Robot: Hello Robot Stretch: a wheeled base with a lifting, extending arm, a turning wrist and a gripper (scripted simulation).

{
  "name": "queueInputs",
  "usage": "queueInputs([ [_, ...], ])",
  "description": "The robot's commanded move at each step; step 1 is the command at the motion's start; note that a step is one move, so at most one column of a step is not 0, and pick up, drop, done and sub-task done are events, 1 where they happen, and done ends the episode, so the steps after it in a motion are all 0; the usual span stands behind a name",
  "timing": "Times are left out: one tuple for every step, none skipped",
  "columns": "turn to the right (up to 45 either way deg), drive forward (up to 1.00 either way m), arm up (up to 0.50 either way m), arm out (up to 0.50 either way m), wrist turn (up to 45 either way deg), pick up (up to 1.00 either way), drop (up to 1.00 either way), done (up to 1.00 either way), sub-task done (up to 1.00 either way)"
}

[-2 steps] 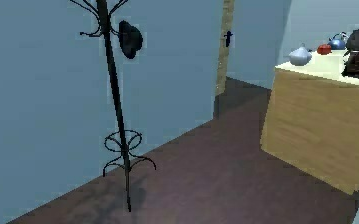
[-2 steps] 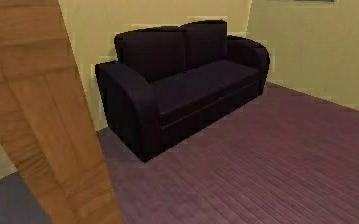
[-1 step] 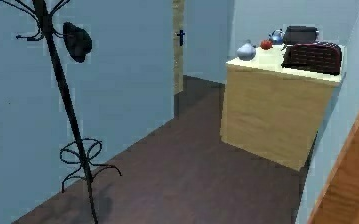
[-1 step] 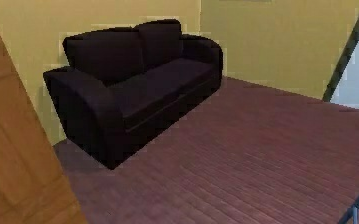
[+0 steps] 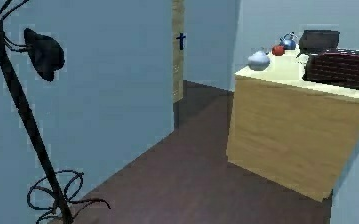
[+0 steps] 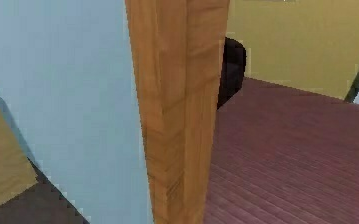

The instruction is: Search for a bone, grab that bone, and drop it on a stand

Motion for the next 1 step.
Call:
queueInputs([
  [6.0, 0.00, 0.00, 0.00, 0.0, 0.00, 0.00, 0.00, 0.00],
])
